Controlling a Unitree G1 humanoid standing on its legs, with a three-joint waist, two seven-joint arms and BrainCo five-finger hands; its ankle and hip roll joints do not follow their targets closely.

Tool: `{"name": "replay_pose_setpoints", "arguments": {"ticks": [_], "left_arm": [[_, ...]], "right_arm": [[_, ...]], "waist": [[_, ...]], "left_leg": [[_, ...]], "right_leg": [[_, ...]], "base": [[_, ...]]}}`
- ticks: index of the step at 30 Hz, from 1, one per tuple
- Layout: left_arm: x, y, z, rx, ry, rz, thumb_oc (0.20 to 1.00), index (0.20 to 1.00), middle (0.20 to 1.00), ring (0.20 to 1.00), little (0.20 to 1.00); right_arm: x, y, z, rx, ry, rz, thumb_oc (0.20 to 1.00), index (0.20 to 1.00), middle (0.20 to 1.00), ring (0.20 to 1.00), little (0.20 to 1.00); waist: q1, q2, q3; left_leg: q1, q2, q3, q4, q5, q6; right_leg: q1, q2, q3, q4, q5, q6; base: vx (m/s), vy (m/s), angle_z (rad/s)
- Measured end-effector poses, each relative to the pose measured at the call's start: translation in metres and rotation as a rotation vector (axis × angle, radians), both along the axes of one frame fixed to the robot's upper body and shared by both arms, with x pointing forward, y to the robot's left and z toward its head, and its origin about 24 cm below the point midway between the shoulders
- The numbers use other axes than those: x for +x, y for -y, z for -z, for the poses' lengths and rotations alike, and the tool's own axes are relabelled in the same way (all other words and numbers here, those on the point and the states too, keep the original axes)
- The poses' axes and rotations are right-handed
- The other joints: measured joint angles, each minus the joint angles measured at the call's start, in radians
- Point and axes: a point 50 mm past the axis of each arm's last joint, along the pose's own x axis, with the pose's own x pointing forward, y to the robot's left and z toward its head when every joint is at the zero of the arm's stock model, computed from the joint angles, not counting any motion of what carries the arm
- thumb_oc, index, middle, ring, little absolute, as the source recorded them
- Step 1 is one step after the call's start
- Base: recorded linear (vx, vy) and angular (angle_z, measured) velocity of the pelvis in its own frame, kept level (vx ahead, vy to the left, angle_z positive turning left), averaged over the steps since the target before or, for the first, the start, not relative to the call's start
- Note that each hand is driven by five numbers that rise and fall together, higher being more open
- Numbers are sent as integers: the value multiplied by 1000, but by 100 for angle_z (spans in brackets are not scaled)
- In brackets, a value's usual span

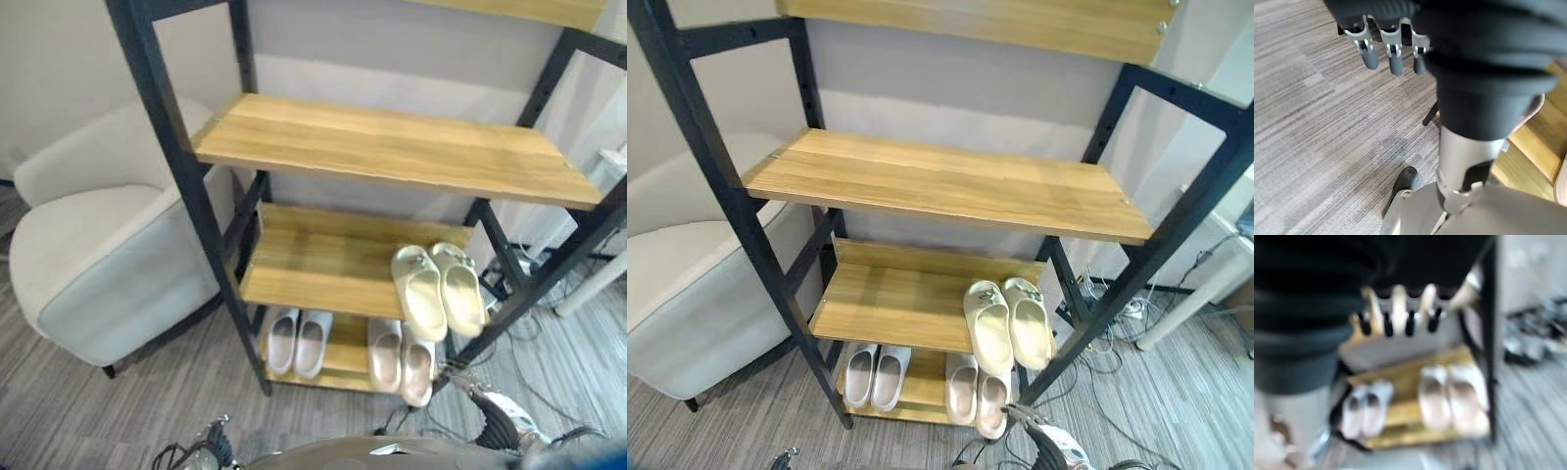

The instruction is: Arrange the slippers neatly on the shoe rack.

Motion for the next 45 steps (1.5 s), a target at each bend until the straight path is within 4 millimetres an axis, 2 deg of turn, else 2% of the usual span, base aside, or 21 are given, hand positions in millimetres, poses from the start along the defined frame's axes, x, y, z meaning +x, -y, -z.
{"name": "replay_pose_setpoints", "arguments": {"ticks": [1,4,5,7,8,10,12,15,16,17,19,20,21,24,26,29,32,33,40,43,45], "left_arm": [[1,1,0,-4,3,0,1000,1000,1000,1000,1000],[-3,3,1,-13,-2,-20,1000,1000,1000,1000,1000],[-7,2,2,-15,-9,-39,1000,1000,1000,1000,1000],[-12,-3,1,-14,-19,-71,1000,1000,1000,1000,1000],[-14,-4,2,-20,-24,-97,1000,1000,1000,1000,1000],[-12,8,5,-57,-24,-112,1000,1000,1000,1000,1000],[-2,14,5,-81,1,-121,1000,1000,1000,1000,1000],[-1,6,3,-84,15,-179,1000,1000,1000,1000,1000],[-7,8,4,-91,3,-188,1000,1000,1000,1000,1000],[-6,6,3,-86,7,-189,1000,1000,1000,1000,1000],[-4,-3,1,-76,24,-224,1000,1000,1000,1000,1000],[-2,-4,0,-79,36,-246,1000,1000,1000,1000,1000],[-6,2,2,-100,29,-264,1000,1000,1000,1000,1000],[4,6,1,-117,56,-278,1000,1000,1000,1000,1000],[8,12,2,-138,68,-284,1000,1000,1000,1000,1000],[6,8,2,-129,65,-308,1000,1000,1000,1000,1000],[10,5,0,-122,69,-311,1000,1000,1000,1000,1000],[8,4,1,-117,60,-310,1000,1000,1000,1000,1000],[1,12,4,-124,13,-292,1000,1000,1000,1000,1000],[8,18,4,-143,26,-273,1000,1000,1000,1000,1000],[12,26,6,-165,27,-259,1000,1000,1000,1000,1000]], "right_arm": [[-15,3,10,5,-73,47,1000,1000,1000,1000,1000],[-31,13,37,-15,-207,175,1000,1000,1000,1000,1000],[-33,18,44,-21,-240,243,1000,1000,1000,1000,1000],[-35,27,59,-14,-274,438,1000,1000,1000,1000,1000],[-36,36,69,-39,-311,563,1000,1000,1000,1000,1000],[-32,41,77,-34,-325,728,1000,1000,1000,1000,1000],[-36,35,84,8,-351,833,1000,1000,1000,1000,1000],[-41,18,94,77,-403,977,1000,1000,1000,1000,1000],[-34,17,95,88,-391,980,1000,1000,1000,1000,1000],[-35,15,96,89,-398,982,1000,1000,1000,1000,1000],[-38,12,97,84,-411,987,1000,1000,1000,1000,1000],[-38,16,96,68,-405,997,1000,1000,1000,1000,1000],[-34,19,96,55,-398,990,1000,1000,1000,1000,1000],[-33,23,95,36,-402,990,1000,1000,1000,1000,1000],[-28,26,94,20,-396,975,1000,1000,1000,1000,1000],[-29,14,98,23,-428,931,1000,1000,1000,1000,1000],[-33,16,99,7,-446,938,1000,1000,1000,1000,1000],[-35,19,98,-2,-449,949,1000,1000,1000,1000,1000],[-39,43,94,-62,-463,1032,1000,1000,1000,1000,1000],[-36,47,92,-68,-458,1045,1000,1000,1000,1000,1000],[-36,52,91,-70,-448,1072,1000,1000,1000,1000,1000]], "waist": [[5,14,3],[30,57,24],[30,55,25],[34,33,31],[32,27,33],[47,86,30],[58,103,32],[83,90,27],[94,105,20],[98,103,21],[128,61,13],[140,75,17],[165,106,18],[179,125,56],[186,140,69],[161,96,83],[142,63,97],[126,63,95],[72,103,80],[61,109,72],[43,127,63]], "left_leg": [[-8,16,15,2,4,6],[-14,81,86,-28,19,9],[-7,85,93,-39,18,0],[12,67,123,-43,19,-8],[20,71,109,-44,20,-12],[18,87,83,-46,24,-22],[16,96,70,-40,26,-27],[-13,108,55,1,21,-36],[-39,129,63,15,30,-29],[-52,132,58,25,32,-38],[-63,126,50,53,40,-69],[-100,148,23,109,34,-86],[-118,181,-7,116,51,-115],[-168,200,-104,162,88,-168],[-191,175,-138,166,93,-187],[-208,102,-151,255,85,-177],[-181,82,-148,320,50,-152],[-146,83,-166,344,33,-165],[40,107,-367,327,-91,-178],[70,97,-369,259,-148,-153],[91,82,-353,157,-190,-94]], "right_leg": [[2,0,-36,-30,-16,8],[-87,27,-122,232,-68,12],[-99,35,-130,301,-95,19],[-43,40,-150,239,-143,-32],[-23,56,-143,200,-131,-62],[1,90,-139,130,-112,-56],[5,99,-150,141,-106,-50],[-30,107,-138,226,-151,-52],[-65,121,-124,330,-197,-21],[-97,131,-102,437,-237,-27],[-68,149,-80,436,-307,-112],[-37,190,-87,362,-299,-193],[-26,228,-98,324,-274,-216],[-19,262,-135,298,-229,-260],[-28,269,-144,281,-218,-265],[-13,237,-204,185,-143,-296],[25,222,-219,52,-80,-277],[22,207,-242,18,-35,-256],[-39,198,-217,4,13,-181],[-91,180,-182,27,26,-165],[-126,159,-182,35,46,-136]], "base": [[-213,34,-60],[-97,16,-74],[-51,-9,-78],[-47,-19,-67],[-32,-29,-59],[-103,-75,-40],[-169,-90,13],[-154,-95,19],[-168,-151,16],[-238,-235,22],[-259,-207,9],[-313,-142,1],[-454,-164,9],[-347,-44,17],[-332,-21,15],[-306,32,40],[-200,100,39],[-251,212,46],[-179,218,16],[-233,309,-20],[-230,269,-13]]}}
